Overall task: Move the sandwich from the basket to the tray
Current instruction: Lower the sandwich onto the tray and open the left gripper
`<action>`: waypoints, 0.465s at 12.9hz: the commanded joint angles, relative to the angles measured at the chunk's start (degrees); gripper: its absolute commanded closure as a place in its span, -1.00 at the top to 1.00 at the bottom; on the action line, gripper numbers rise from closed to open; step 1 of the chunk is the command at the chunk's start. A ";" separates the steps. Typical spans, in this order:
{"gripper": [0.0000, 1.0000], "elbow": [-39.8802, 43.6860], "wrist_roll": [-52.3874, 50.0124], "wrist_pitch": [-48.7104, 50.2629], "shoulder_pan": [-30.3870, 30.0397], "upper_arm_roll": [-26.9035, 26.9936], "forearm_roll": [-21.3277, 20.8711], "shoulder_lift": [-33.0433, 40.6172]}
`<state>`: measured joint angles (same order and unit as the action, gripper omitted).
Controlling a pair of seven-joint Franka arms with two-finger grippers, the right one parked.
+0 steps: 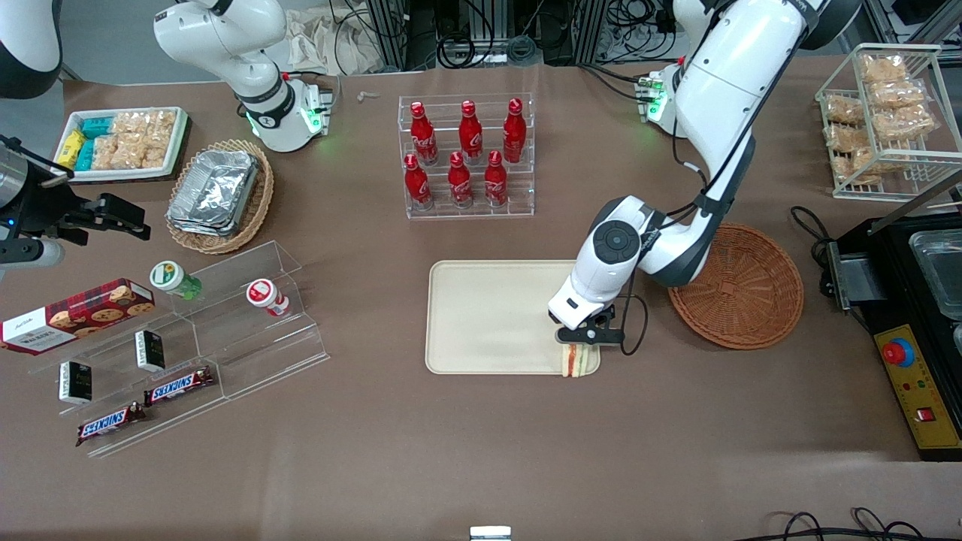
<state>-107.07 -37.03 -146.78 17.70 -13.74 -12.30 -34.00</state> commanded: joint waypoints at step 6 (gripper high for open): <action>-0.84 -4.28 -4.81 -1.32 0.58 0.12 -1.59 2.97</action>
<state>-107.79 -39.08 -146.85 17.75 -13.88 -12.38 -33.60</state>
